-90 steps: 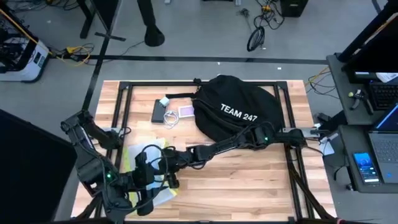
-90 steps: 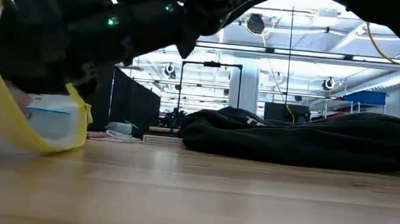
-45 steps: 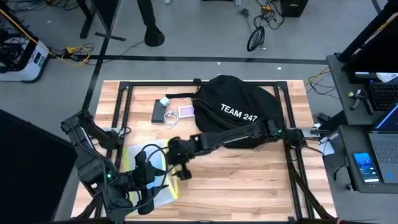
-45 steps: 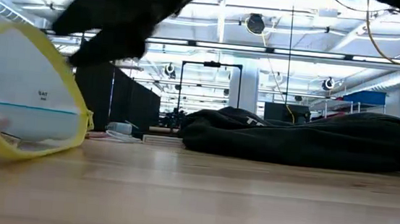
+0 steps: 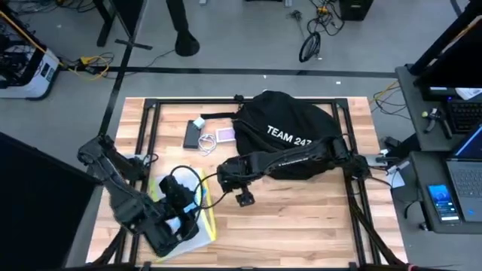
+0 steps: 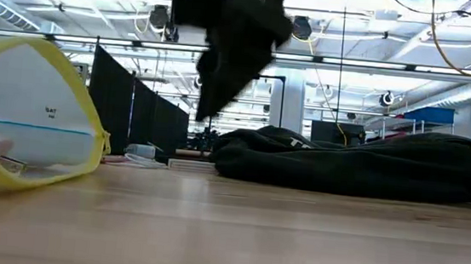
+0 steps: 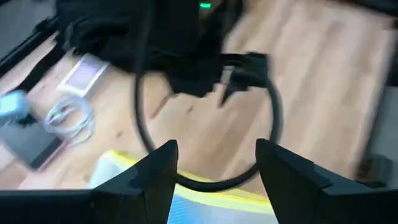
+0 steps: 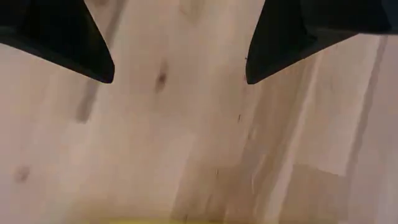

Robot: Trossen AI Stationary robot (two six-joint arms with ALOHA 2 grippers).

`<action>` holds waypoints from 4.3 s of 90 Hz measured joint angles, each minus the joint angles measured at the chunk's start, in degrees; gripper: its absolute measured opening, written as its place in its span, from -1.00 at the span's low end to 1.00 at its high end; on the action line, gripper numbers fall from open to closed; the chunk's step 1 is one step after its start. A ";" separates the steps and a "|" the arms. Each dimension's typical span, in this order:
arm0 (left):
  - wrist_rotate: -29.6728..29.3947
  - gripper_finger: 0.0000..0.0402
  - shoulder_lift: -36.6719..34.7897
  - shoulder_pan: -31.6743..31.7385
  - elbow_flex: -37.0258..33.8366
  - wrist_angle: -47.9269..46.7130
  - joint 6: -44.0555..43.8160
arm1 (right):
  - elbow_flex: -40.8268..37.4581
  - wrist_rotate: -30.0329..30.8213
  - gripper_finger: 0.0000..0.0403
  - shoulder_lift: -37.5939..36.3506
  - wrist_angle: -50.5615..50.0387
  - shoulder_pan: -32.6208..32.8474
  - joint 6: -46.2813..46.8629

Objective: Unpack backpack
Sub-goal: Put the game card into the green zip bag

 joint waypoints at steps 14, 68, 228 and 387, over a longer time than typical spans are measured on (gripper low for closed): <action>8.82 0.00 -0.02 5.24 -9.47 -1.45 -6.03 | -10.63 -10.36 0.72 -1.53 15.74 0.14 6.52; 21.56 0.00 -8.60 -9.22 -37.23 11.83 -24.09 | -17.38 -8.70 0.73 -3.61 46.00 6.63 21.04; 8.17 0.00 -8.00 -2.17 -47.94 42.68 -14.77 | -17.11 -6.97 0.78 -18.09 21.45 -28.62 0.57; 9.58 0.00 -8.00 0.33 -47.93 41.56 -26.34 | -15.92 -0.24 0.97 -13.15 20.29 -26.68 -23.92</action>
